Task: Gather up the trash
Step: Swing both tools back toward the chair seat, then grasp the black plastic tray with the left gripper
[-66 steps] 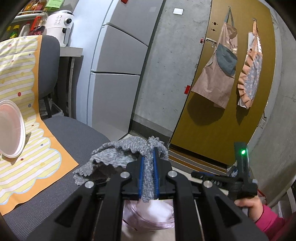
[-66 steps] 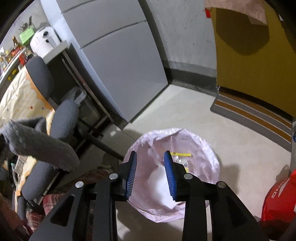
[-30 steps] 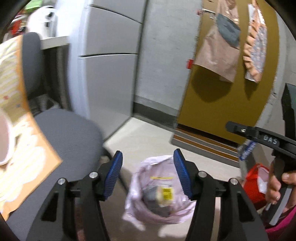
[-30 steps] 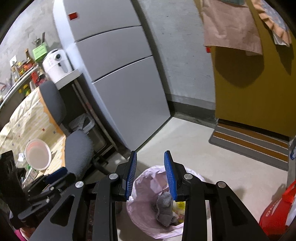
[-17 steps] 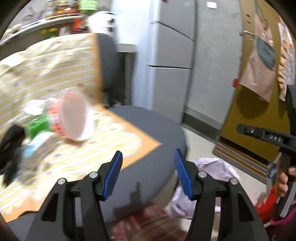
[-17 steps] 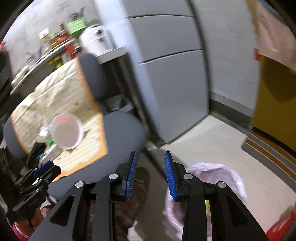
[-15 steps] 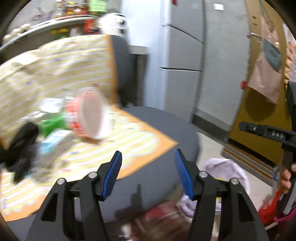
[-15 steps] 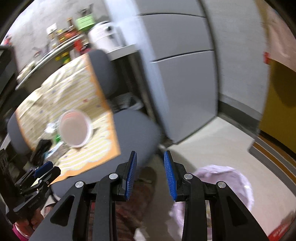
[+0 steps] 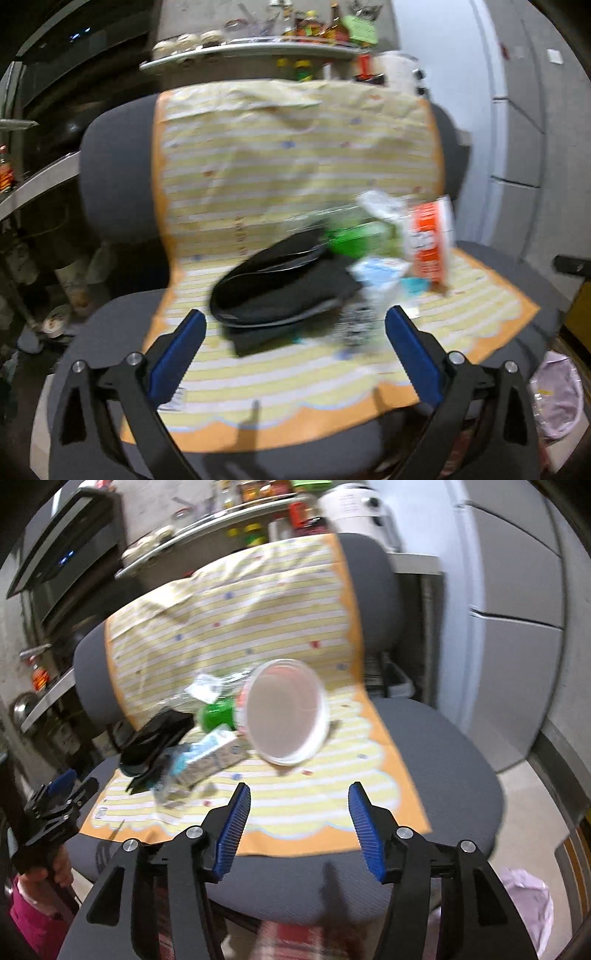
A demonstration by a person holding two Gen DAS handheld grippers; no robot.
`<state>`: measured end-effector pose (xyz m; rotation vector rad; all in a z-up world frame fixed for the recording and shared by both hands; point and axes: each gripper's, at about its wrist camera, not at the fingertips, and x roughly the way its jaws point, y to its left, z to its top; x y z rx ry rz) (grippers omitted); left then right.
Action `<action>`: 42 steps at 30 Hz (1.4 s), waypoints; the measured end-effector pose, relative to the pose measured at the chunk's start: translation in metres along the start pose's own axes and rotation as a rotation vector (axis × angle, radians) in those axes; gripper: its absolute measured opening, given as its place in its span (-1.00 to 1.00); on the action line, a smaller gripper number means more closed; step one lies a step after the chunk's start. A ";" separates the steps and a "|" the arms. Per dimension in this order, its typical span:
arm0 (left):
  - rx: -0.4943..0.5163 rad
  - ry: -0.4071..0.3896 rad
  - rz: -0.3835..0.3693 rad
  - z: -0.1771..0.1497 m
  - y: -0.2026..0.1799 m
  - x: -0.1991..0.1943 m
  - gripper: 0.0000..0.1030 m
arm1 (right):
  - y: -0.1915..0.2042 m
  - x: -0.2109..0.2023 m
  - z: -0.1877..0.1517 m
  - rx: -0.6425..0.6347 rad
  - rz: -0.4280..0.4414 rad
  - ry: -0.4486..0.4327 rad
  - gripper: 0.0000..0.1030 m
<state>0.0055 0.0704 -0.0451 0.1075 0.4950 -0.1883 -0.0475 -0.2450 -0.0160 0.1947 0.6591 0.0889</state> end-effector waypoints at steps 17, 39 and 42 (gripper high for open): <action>0.335 0.209 -0.060 -0.026 0.008 0.089 0.29 | 0.033 0.042 0.017 -0.043 -0.006 0.052 0.14; 0.063 0.107 -0.062 0.019 0.033 0.004 -0.95 | 0.024 0.026 0.006 -0.022 0.046 0.043 0.14; -0.016 0.073 -0.088 0.016 0.035 -0.025 -0.95 | 0.031 0.028 0.002 -0.026 0.078 0.055 0.14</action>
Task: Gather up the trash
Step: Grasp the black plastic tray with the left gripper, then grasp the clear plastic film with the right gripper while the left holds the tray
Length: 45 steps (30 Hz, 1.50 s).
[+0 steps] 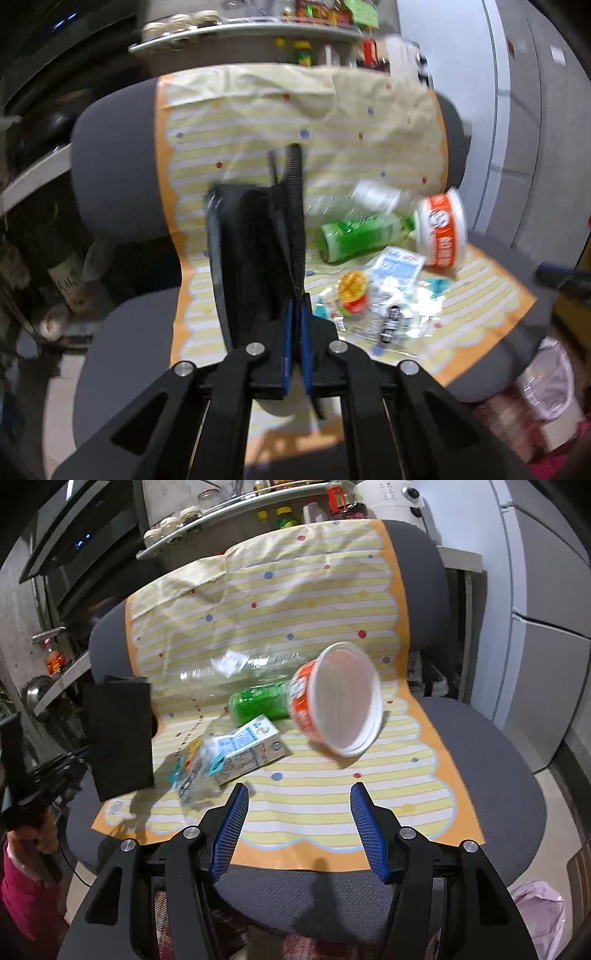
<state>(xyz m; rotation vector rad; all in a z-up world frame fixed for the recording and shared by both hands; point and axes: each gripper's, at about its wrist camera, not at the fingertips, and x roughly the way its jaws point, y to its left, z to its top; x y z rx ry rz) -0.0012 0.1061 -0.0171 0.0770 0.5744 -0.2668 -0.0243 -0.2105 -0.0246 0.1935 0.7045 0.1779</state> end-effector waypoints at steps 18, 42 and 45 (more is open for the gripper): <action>-0.148 -0.043 0.030 -0.015 0.001 -0.008 -0.95 | 0.060 0.092 0.014 -0.054 0.172 0.087 -0.20; -0.065 -0.155 -0.083 0.014 -0.062 -0.041 -0.95 | 0.019 -0.060 0.030 -0.047 0.181 -0.249 -0.99; -0.025 -0.162 -0.159 0.018 -0.096 -0.038 -0.95 | 0.000 -0.086 0.017 -0.058 0.068 -0.279 -0.98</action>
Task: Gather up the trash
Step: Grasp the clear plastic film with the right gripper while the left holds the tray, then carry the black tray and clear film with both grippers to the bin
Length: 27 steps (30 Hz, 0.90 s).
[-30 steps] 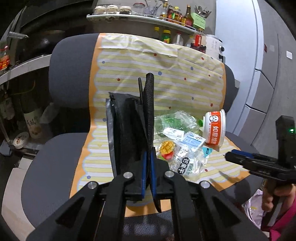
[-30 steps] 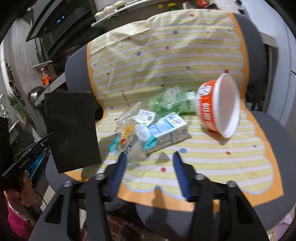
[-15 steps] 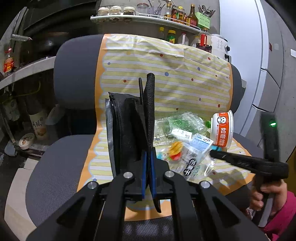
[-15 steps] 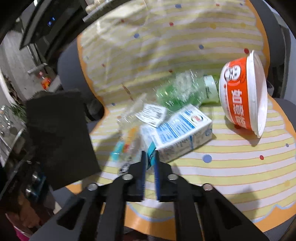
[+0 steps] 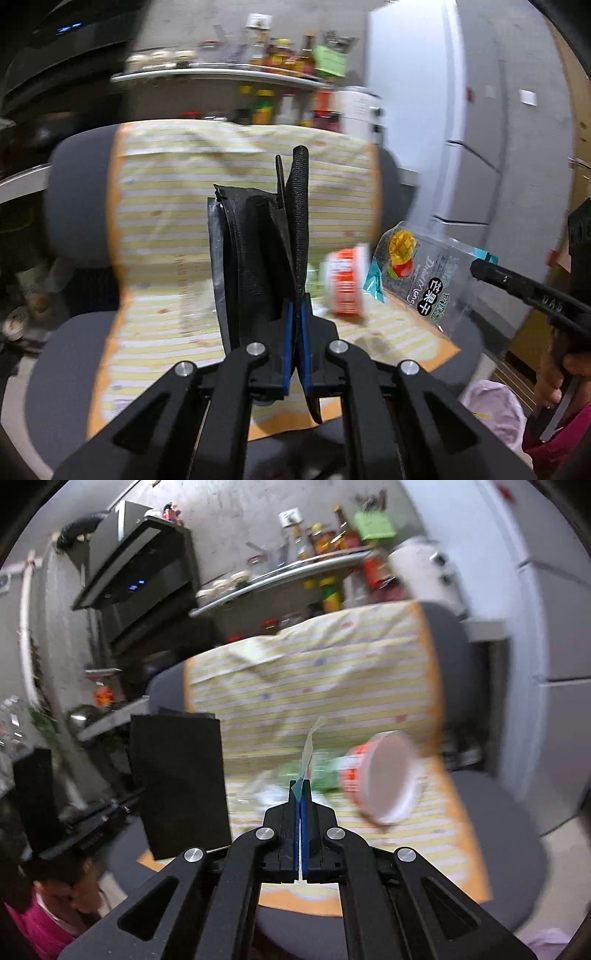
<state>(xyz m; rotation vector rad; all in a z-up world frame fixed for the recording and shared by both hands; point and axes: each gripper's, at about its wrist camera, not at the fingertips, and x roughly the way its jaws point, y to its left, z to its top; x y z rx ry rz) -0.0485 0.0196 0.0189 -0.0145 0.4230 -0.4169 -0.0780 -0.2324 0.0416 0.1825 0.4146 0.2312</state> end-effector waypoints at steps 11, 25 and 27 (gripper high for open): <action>0.088 0.028 -0.291 -0.012 -0.126 0.046 -0.95 | -0.080 -0.098 -0.033 0.089 -0.274 -0.041 -0.98; 0.209 0.073 -0.555 -0.052 -0.266 0.054 -0.95 | -0.153 -0.178 -0.111 0.234 -0.596 0.020 -0.97; 0.230 0.089 -0.567 -0.058 -0.277 0.057 -0.95 | -0.166 -0.183 -0.122 0.265 -0.632 0.035 -0.97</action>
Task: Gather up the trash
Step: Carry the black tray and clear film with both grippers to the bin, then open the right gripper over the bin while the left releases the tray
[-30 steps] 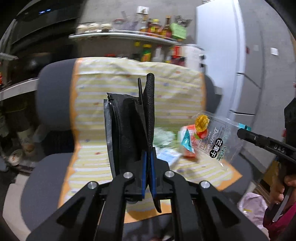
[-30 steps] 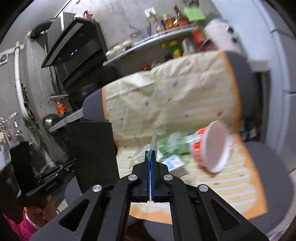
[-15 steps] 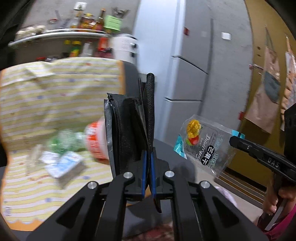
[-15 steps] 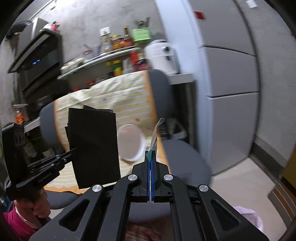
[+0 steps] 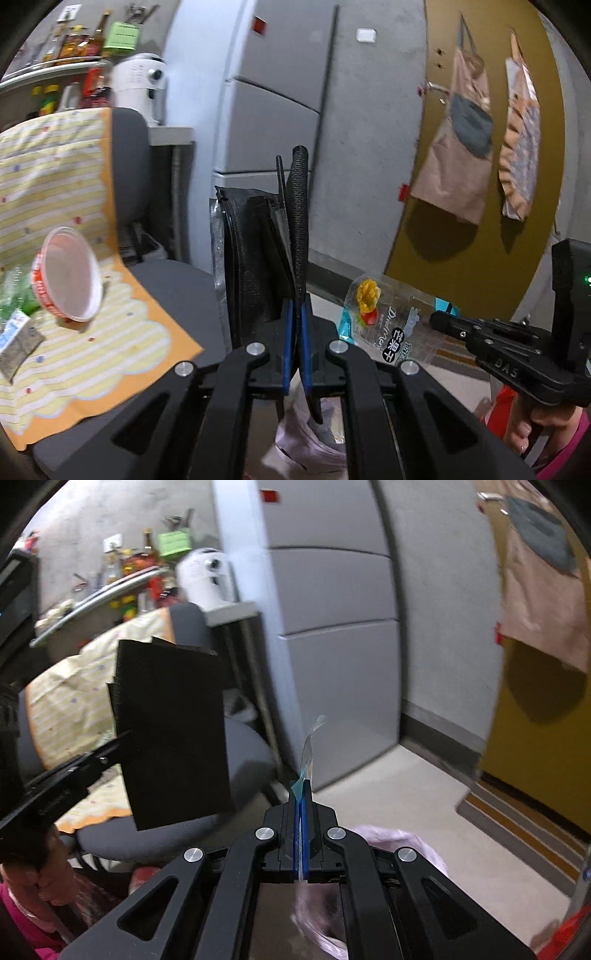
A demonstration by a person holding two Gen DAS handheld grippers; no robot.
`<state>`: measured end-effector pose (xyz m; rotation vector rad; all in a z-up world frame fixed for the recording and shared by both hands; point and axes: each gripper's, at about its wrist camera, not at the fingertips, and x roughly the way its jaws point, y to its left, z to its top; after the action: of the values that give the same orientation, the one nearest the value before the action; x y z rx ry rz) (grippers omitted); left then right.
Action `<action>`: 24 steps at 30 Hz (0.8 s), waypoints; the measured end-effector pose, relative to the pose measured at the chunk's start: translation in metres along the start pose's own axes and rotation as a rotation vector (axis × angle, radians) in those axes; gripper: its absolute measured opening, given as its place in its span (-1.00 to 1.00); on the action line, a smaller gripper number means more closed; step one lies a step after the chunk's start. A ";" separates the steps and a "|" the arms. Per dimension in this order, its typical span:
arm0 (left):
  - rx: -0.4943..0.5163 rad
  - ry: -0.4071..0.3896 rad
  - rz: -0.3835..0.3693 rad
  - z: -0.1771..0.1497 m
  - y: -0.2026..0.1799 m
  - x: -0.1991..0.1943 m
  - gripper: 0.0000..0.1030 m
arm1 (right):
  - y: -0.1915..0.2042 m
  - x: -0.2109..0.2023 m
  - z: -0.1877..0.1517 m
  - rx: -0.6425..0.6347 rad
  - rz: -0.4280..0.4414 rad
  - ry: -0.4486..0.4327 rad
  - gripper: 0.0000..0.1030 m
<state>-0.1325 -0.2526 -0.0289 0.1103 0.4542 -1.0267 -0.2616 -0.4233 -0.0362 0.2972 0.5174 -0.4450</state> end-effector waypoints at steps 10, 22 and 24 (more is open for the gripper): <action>0.003 0.079 -0.014 -0.013 -0.007 0.028 -0.95 | -0.059 0.050 -0.046 0.121 -0.117 0.144 -0.87; 0.038 0.137 -0.052 -0.025 -0.021 0.043 -0.95 | -0.081 0.042 -0.042 0.191 -0.132 0.085 -0.50; 0.051 0.147 -0.072 -0.026 -0.025 0.045 -0.95 | -0.080 0.033 -0.034 0.207 -0.125 0.044 -0.50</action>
<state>-0.1426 -0.2943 -0.0683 0.2173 0.5690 -1.1052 -0.2878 -0.4905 -0.0953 0.4762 0.5354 -0.6165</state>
